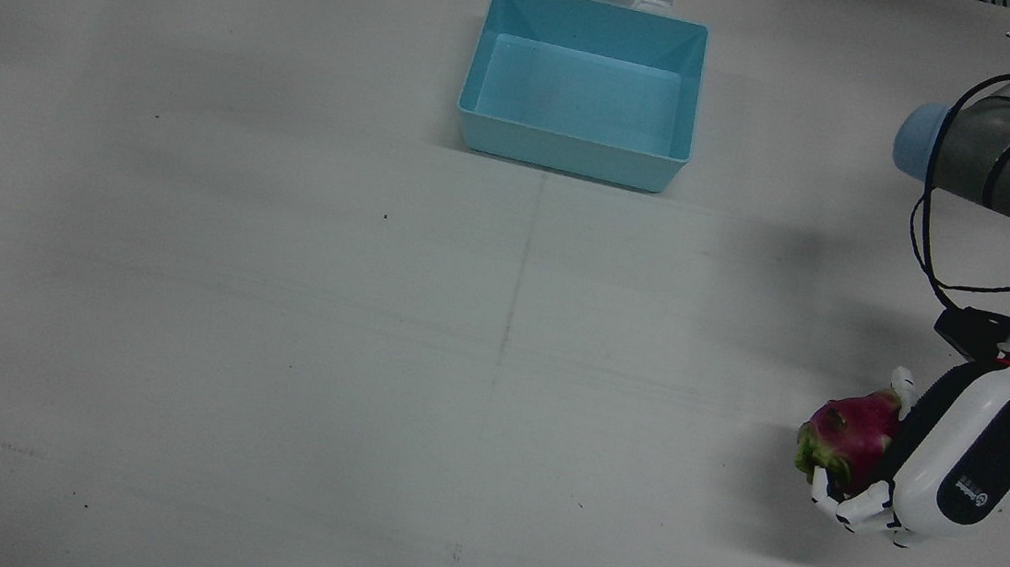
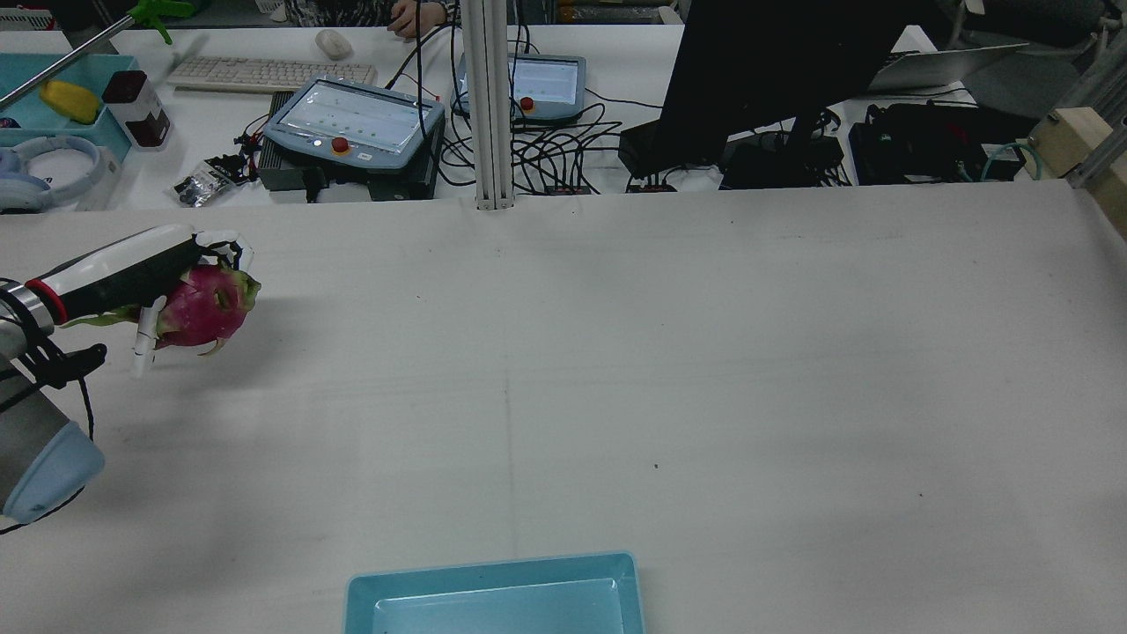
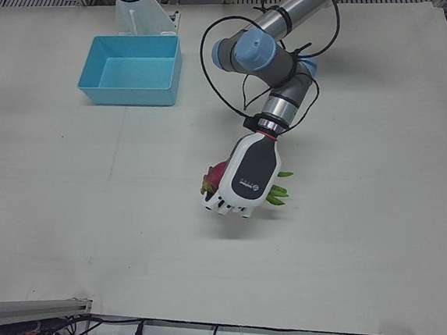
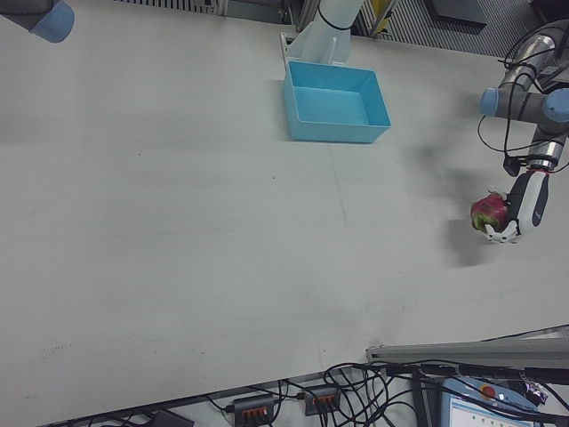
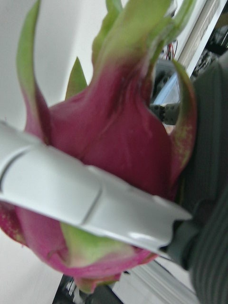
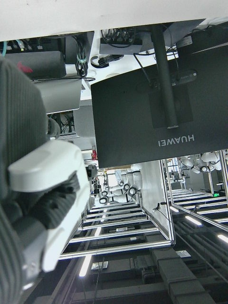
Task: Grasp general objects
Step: 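Lift the dragon fruit with the left hand and carry it toward the blue tray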
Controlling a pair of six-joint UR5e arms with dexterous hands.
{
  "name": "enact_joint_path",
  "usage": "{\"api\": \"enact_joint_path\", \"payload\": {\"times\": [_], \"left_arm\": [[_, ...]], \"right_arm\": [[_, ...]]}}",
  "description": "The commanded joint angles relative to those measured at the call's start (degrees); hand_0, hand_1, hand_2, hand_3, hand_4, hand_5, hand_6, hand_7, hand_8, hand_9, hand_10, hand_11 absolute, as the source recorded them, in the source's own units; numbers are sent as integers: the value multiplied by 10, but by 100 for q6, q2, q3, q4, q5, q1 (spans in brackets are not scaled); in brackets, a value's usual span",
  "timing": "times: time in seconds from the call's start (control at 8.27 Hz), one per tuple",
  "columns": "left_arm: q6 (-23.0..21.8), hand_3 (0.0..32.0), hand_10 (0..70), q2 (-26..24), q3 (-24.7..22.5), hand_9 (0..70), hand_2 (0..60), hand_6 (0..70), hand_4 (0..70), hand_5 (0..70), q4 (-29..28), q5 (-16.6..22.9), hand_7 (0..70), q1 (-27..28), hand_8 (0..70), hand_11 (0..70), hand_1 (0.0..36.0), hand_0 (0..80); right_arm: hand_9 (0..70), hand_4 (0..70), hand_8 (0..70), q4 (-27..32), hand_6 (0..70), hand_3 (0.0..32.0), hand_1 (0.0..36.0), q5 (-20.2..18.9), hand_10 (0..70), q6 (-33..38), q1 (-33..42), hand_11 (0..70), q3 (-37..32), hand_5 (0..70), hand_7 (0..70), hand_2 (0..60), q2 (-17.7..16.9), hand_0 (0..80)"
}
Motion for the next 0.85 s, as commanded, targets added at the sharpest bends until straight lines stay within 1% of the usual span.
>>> {"api": "enact_joint_path", "payload": {"times": [0.0,0.24,0.36,0.48,0.6,0.73], "left_arm": [[-903,0,700,-260,-316,700,600,700,700,700,-1318,2124,700,-576,700,700,246,800],[-1362,0,700,-260,-1394,700,600,700,700,700,-1226,2346,700,-436,700,700,291,800],[-1634,0,700,-295,-1826,700,600,700,700,700,-1226,2425,700,-166,700,700,319,800],[-1654,0,700,-330,-2300,700,600,700,700,700,-1034,2418,700,429,700,700,339,800],[-1672,0,700,-496,-2453,700,600,700,700,700,-997,2330,700,1035,700,700,352,800],[-1672,0,700,-663,-2454,700,600,700,700,700,-1023,2216,700,1450,700,700,356,800]], "right_arm": [[0,0,0,0,0,0,0,0,0,0,-2,0,0,0,0,0,0,0],[0,0,0,0,0,0,0,0,0,0,-2,0,0,0,0,0,0,0],[0,0,0,0,0,0,0,0,0,0,-2,0,0,0,0,0,0,0],[0,0,0,0,0,0,0,-8,0,0,-2,0,0,0,0,0,0,0],[0,0,0,0,0,0,0,-8,0,0,-2,0,0,0,0,0,0,0],[0,0,0,0,0,0,0,0,0,0,7,0,0,0,0,0,0,0]]}}
